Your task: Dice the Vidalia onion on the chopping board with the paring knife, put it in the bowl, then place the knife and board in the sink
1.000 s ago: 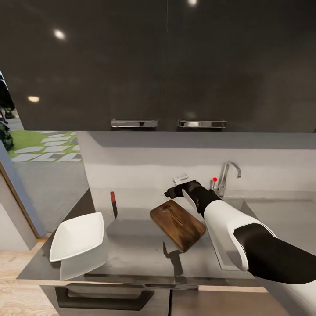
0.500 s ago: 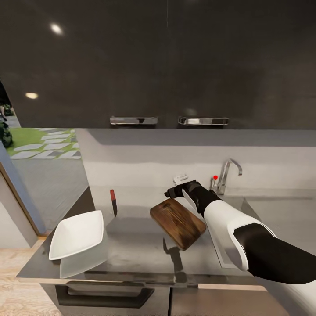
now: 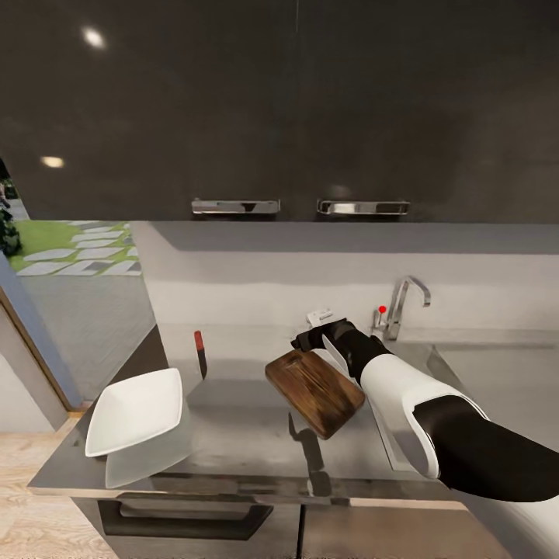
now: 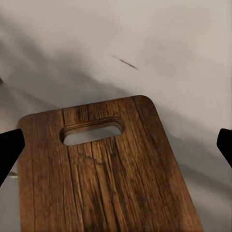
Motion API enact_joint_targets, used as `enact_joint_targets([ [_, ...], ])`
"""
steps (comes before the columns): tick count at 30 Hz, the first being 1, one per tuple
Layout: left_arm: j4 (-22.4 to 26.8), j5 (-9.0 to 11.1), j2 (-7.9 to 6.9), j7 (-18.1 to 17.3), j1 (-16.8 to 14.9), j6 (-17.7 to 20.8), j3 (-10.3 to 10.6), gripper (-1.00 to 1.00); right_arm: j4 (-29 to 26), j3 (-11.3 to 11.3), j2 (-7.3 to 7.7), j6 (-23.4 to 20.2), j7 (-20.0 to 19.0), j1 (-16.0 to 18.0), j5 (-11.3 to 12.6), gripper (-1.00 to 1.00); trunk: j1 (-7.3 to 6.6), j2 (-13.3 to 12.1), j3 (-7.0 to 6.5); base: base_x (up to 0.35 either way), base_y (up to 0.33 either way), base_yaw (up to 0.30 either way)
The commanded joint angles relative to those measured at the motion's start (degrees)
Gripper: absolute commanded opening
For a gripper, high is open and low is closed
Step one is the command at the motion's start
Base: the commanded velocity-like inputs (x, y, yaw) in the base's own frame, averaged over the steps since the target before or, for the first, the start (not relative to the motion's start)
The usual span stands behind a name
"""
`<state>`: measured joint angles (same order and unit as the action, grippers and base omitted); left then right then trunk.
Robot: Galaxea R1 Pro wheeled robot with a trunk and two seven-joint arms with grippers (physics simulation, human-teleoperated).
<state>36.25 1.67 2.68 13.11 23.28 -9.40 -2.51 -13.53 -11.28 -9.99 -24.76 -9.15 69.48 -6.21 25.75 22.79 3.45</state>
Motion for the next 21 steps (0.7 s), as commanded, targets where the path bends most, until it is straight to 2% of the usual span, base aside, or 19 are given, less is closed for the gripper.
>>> enact_joint_targets([
  [1,0.07,0.17,0.05,-0.02,0.01,-0.12,-0.13,1.0,-0.09,0.03,0.0,-0.29,-0.34,0.04,-0.6,1.0,0.04,0.13,0.21,0.0,0.0,0.0],
  [14,-0.05,0.13,-0.04,-0.02,-0.01,-0.18,-0.13,1.0,-0.09,0.03,0.0,-0.25,-0.34,0.04,-0.58,1.0,0.04,0.13,1.41,0.005,0.001,0.0],
  [21,-0.18,0.16,-0.06,-0.02,-0.01,-0.18,-0.13,1.0,-0.09,0.03,0.0,-0.24,-0.34,0.04,-0.61,1.0,0.04,0.13,2.06,0.161,0.075,0.0],
])
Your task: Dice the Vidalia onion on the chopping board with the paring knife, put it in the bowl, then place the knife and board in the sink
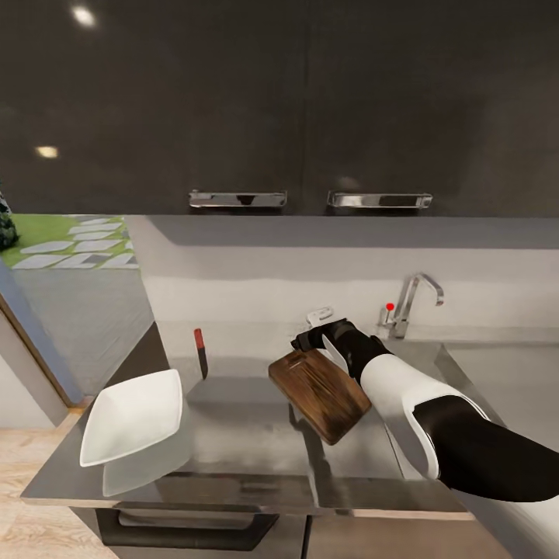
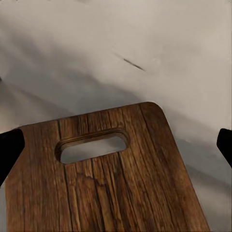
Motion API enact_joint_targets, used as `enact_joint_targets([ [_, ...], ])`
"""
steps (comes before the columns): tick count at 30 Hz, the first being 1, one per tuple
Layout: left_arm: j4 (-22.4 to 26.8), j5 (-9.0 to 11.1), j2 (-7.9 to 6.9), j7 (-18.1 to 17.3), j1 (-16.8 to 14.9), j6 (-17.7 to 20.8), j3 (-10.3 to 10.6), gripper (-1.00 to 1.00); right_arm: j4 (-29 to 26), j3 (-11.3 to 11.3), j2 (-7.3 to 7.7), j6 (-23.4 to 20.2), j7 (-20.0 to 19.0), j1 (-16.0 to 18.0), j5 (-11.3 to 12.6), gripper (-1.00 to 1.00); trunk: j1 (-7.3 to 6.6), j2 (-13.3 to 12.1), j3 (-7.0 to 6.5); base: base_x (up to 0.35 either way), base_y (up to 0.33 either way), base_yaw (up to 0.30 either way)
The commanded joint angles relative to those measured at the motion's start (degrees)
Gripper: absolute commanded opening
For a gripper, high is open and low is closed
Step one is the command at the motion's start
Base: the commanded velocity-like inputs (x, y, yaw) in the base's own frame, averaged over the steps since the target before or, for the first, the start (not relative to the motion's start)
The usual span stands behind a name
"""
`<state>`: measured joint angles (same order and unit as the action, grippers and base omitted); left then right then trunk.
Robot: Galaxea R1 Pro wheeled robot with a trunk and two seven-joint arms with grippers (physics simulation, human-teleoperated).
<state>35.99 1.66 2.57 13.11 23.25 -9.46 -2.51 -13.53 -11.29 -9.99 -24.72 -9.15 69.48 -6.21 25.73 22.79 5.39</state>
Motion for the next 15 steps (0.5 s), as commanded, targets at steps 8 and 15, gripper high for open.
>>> enact_joint_targets([
  [8,-0.03,0.19,0.06,-0.01,0.03,-0.12,-0.13,1.0,-0.08,0.04,-0.01,-0.28,-0.34,0.04,-0.61,1.0,0.06,0.13,0.85,0.086,0.011,0.0],
  [15,-0.04,0.19,0.06,-0.01,0.03,-0.12,-0.13,1.0,-0.05,0.04,-0.01,-0.28,-0.34,0.04,-0.64,1.0,0.06,0.13,1.5,0.006,-0.064,0.0],
])
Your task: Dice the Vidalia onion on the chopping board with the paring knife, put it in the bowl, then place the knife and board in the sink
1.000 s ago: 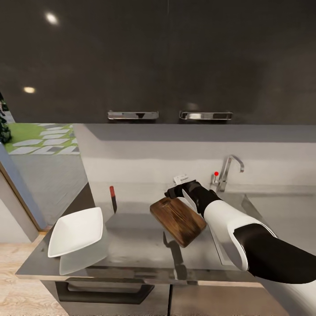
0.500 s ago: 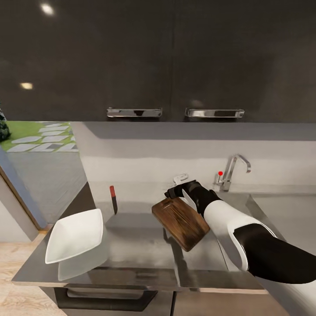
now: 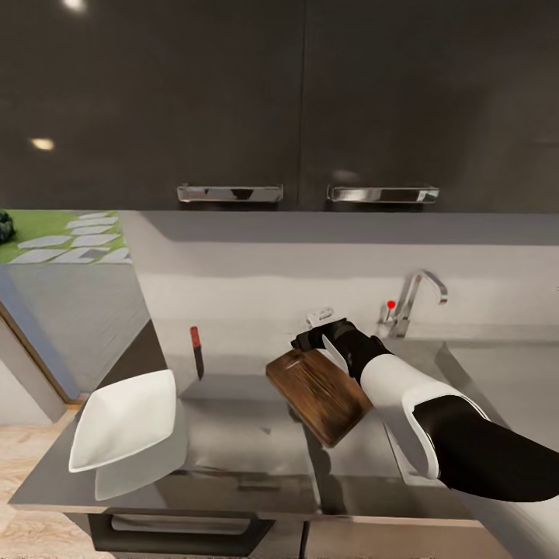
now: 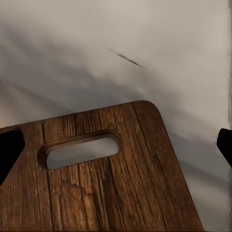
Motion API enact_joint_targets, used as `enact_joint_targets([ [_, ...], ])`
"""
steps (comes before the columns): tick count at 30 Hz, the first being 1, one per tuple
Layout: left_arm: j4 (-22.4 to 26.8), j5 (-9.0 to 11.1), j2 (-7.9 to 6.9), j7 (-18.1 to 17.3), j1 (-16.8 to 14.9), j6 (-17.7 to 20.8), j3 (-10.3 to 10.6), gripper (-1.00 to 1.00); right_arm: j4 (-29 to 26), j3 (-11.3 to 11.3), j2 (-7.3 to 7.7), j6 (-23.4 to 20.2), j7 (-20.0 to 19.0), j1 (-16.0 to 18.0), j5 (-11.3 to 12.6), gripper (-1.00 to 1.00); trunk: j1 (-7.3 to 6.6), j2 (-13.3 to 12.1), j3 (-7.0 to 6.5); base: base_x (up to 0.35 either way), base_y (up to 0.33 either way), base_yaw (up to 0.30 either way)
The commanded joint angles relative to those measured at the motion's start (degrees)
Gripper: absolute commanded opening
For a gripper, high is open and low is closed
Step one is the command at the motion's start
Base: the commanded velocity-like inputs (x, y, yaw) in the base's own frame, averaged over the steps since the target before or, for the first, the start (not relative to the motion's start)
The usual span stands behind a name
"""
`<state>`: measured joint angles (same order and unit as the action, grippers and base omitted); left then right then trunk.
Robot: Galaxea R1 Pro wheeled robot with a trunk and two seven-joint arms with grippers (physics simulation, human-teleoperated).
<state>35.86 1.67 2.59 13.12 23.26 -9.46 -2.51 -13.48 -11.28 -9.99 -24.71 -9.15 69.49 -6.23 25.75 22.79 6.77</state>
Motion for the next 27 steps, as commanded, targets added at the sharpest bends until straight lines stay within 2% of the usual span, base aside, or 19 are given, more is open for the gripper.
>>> enact_joint_targets([
  [1,0.09,0.17,0.04,-0.02,0.01,-0.12,-0.13,1.0,-0.08,0.03,0.0,-0.27,-0.34,0.03,-0.62,1.0,0.04,0.13,0.21,0.001,-0.095,0.0],
  [5,0.09,0.17,0.04,-0.02,0.0,-0.12,-0.13,1.0,-0.08,0.03,0.0,-0.26,-0.34,0.03,-1.07,1.0,0.04,0.13,0.42,0.0,-0.045,0.0],
  [11,0.08,0.17,0.04,-0.02,0.02,-0.12,-0.13,1.0,-0.36,-0.28,0.0,-0.25,-1.56,0.03,-6.22,1.0,0.04,0.13,0.47,0.0,-0.007,0.0],
  [13,0.08,0.17,0.04,-0.02,0.01,-0.12,-0.13,1.0,-0.6,-0.49,0.0,-0.25,-3.12,0.03,-8.18,1.0,0.04,0.13,0.47,0.0,-0.002,0.0],
  [16,0.08,0.17,0.04,-0.06,-0.02,-0.12,-0.13,1.0,-1.01,-1.34,0.0,-0.32,-7.82,0.03,-12.87,1.0,0.04,0.13,0.47,0.0,0.0,0.0],
  [18,0.12,0.16,0.04,-0.07,-0.04,-0.12,-0.13,1.0,-1.21,-1.63,0.0,-0.33,-10.05,0.03,-14.4,1.0,0.04,0.13,0.48,0.0,0.0,0.0],
  [22,0.12,0.16,0.12,-0.07,-0.03,-0.12,-0.13,1.0,-2.04,-1.98,0.0,-0.28,-14.65,0.03,-15.78,1.0,0.04,0.13,0.48,0.0,0.0,0.0],
  [27,-0.33,0.17,0.21,-0.04,0.02,-0.12,-0.13,1.0,-2.9,-2.7,0.0,-0.18,-19.03,0.03,-16.36,1.0,0.04,0.13,0.48,0.0,0.0,0.0],
])
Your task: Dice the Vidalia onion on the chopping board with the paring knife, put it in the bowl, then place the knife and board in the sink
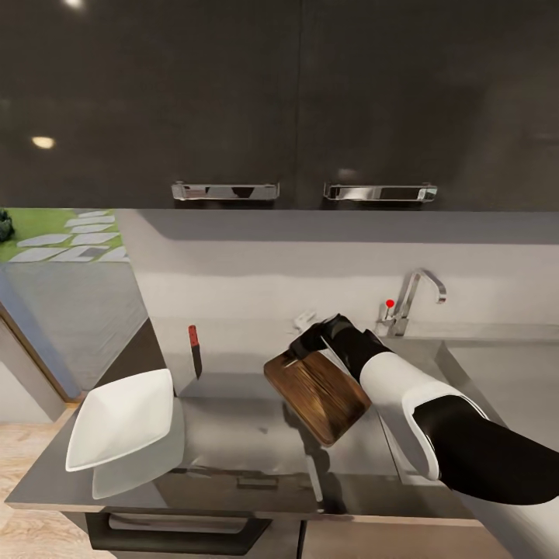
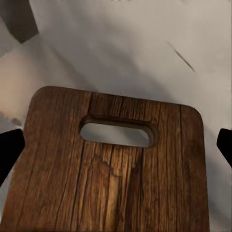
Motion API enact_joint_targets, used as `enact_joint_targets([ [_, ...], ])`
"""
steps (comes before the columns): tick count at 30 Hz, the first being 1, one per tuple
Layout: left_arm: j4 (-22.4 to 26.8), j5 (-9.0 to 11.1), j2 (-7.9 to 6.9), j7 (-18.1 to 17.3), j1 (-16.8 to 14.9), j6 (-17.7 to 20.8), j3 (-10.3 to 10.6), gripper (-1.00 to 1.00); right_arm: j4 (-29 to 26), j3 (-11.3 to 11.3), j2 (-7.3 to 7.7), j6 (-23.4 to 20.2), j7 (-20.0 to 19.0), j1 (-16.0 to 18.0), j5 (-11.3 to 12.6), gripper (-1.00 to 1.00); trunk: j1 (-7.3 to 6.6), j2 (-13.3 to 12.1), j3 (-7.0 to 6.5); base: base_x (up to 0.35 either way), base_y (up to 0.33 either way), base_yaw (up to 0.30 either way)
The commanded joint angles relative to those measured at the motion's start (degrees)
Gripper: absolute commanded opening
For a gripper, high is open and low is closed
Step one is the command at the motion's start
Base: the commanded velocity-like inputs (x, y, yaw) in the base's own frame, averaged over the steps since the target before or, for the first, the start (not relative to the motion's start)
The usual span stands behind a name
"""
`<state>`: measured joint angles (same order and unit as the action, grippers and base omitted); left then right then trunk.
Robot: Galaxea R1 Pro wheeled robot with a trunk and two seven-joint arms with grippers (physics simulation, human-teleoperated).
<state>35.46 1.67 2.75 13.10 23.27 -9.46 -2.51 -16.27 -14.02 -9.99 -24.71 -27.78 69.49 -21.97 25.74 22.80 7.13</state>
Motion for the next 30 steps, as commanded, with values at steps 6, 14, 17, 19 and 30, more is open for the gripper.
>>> enact_joint_targets([
  [6,-1.18,0.17,0.06,0.0,0.1,-0.12,-0.13,1.0,-0.52,0.01,-0.01,-0.08,-2.81,0.03,-0.7,1.0,0.04,0.12,0.11,0.0,0.0,0.0],
  [14,-2.23,0.17,0.06,0.0,0.11,-0.12,-0.13,1.0,-1.55,0.21,-0.01,-0.07,-3.22,0.03,-0.65,1.0,0.04,0.12,0.11,0.0,-0.102,0.0],
  [17,-2.41,0.17,0.06,0.0,0.11,-0.12,-0.13,1.0,-1.56,0.22,-0.01,-0.07,-3.18,0.03,-0.69,1.0,0.04,0.12,0.11,0.0,-0.032,0.0],
  [19,-2.52,0.17,0.06,0.0,0.11,-0.12,-0.13,1.0,-1.57,0.18,-0.01,-0.07,-3.17,0.03,-0.7,1.0,0.04,0.12,0.11,0.0,-0.012,0.0],
  [30,-2.59,0.17,0.06,0.0,0.11,-0.12,-0.13,1.0,-1.57,0.44,-0.01,-0.07,-3.16,0.03,-0.56,1.0,0.04,0.12,0.12,0.0,-0.002,0.0],
])
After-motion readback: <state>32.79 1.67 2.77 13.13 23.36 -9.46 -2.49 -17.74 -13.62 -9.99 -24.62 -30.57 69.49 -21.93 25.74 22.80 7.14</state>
